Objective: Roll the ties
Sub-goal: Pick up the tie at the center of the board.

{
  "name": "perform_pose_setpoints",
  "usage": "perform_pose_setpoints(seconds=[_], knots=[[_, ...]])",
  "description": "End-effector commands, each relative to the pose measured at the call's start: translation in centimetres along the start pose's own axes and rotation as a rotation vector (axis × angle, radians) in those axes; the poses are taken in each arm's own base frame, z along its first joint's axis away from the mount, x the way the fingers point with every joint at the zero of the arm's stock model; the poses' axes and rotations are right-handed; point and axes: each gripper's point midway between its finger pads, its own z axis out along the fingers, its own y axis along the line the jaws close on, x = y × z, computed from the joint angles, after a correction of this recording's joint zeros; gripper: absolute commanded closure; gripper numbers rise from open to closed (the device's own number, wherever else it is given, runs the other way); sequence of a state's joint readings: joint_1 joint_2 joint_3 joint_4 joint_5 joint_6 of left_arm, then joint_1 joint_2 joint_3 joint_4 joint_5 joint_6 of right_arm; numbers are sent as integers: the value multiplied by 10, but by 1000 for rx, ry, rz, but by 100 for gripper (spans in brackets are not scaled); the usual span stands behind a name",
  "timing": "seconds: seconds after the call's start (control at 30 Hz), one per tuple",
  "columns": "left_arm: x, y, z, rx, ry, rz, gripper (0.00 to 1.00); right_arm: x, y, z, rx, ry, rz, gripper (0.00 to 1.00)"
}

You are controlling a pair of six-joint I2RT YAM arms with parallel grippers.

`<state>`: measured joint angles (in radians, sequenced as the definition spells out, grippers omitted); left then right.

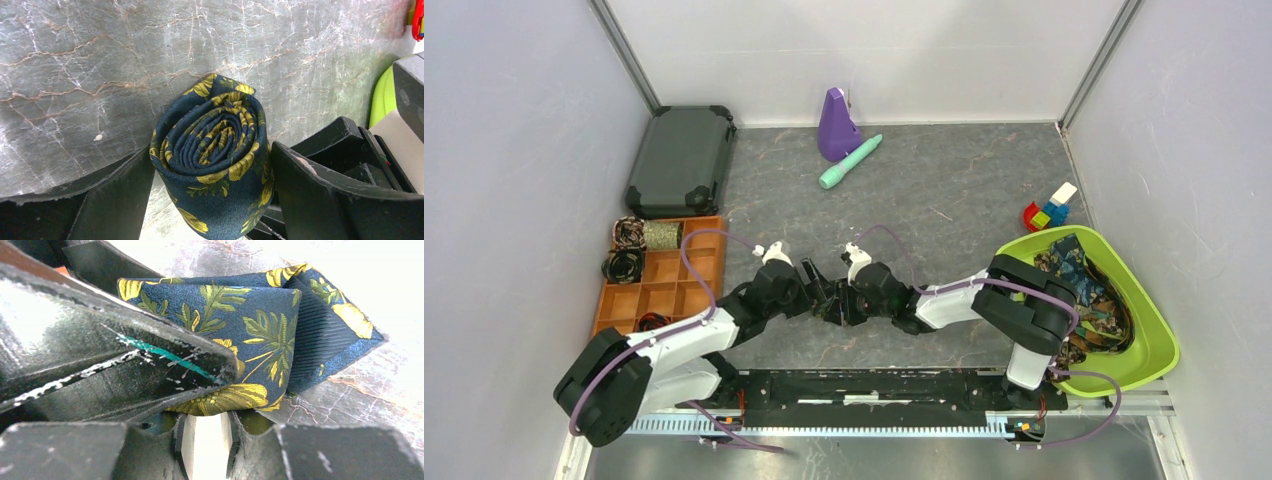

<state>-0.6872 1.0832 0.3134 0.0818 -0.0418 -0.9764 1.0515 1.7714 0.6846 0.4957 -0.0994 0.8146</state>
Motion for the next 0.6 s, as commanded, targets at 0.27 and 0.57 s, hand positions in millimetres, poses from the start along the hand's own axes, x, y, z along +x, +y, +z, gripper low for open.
perform_pose_setpoints(seconds=[0.27, 0.57], knots=[[13, -10, -3, 73, 42, -72, 7, -14, -5, 4, 21, -50, -11, 72], [19, -10, 6, 80, 52, -81, 20, -12, 0, 1, -19, -47, -17, 73]])
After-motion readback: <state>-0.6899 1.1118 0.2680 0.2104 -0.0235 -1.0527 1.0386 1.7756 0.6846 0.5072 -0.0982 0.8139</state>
